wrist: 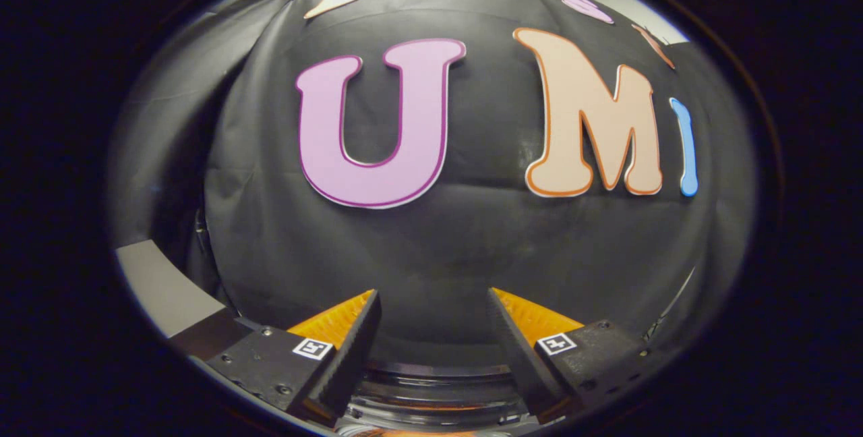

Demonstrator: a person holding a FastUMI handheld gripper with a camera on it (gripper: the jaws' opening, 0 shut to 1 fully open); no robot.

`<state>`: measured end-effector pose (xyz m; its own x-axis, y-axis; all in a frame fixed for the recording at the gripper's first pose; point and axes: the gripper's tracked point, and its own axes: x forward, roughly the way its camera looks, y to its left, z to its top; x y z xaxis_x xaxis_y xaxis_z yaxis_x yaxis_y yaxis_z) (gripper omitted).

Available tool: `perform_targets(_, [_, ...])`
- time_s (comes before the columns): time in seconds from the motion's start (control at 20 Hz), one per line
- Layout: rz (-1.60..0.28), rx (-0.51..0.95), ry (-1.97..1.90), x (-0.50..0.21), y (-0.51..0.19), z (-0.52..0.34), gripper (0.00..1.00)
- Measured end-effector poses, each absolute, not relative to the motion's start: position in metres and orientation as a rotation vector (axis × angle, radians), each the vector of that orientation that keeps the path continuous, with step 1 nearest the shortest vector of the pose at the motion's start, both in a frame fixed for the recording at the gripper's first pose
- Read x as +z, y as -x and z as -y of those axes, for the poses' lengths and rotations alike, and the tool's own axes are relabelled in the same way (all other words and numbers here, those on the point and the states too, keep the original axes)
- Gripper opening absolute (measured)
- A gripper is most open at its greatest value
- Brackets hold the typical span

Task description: Put the clothes into the washing machine and then close the washing machine lid.

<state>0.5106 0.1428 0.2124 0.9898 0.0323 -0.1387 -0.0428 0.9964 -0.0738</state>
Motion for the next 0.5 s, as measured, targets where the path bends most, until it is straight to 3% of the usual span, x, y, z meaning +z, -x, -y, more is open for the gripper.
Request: perform_targets(0.5, [-0.294,0.039,0.0,0.186,-0.511,-0.145,0.95])
